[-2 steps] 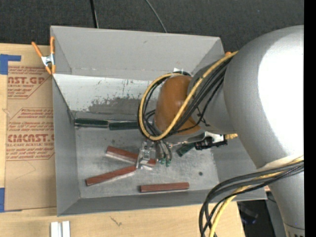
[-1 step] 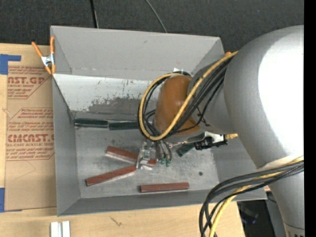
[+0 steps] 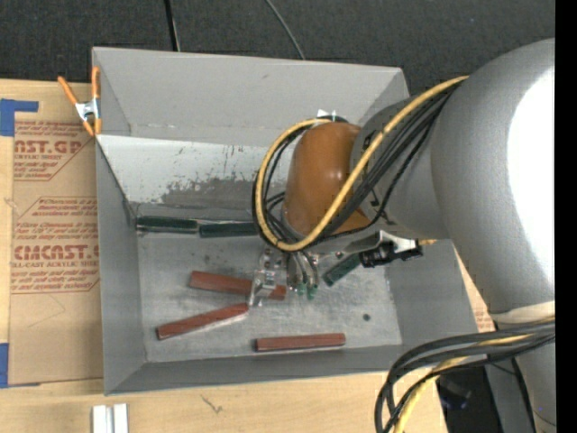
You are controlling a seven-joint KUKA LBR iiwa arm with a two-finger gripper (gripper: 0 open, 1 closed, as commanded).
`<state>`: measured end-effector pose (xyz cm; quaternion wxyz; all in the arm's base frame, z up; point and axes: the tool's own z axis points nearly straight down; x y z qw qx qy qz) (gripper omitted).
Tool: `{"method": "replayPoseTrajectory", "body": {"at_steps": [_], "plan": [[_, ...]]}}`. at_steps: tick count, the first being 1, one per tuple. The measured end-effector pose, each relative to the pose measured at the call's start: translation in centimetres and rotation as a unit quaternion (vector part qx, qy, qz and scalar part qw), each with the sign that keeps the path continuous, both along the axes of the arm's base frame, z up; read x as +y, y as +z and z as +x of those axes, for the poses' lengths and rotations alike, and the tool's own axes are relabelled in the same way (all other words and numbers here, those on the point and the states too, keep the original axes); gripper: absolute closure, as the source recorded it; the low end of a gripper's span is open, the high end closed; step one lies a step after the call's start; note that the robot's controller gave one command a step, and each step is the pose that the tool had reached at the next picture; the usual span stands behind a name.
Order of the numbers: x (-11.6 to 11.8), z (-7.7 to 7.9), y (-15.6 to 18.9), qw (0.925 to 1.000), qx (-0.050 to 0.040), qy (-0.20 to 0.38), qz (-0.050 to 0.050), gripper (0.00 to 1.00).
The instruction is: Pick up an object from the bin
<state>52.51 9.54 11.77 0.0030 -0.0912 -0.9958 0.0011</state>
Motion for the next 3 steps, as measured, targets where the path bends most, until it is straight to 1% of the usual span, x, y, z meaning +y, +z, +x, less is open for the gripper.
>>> {"method": "replayPoseTrajectory", "body": {"at_steps": [1,2,3], "plan": [[1.0,1.5,3.6,0.9996,-0.0049,0.029,0.001,1.0],[0.8,0.7,6.5,0.9995,-0.001,0.031,0.001,1.0],[1.1,2.6,14.6,0.9995,-0.0043,0.03,0.0,1.0]]}}
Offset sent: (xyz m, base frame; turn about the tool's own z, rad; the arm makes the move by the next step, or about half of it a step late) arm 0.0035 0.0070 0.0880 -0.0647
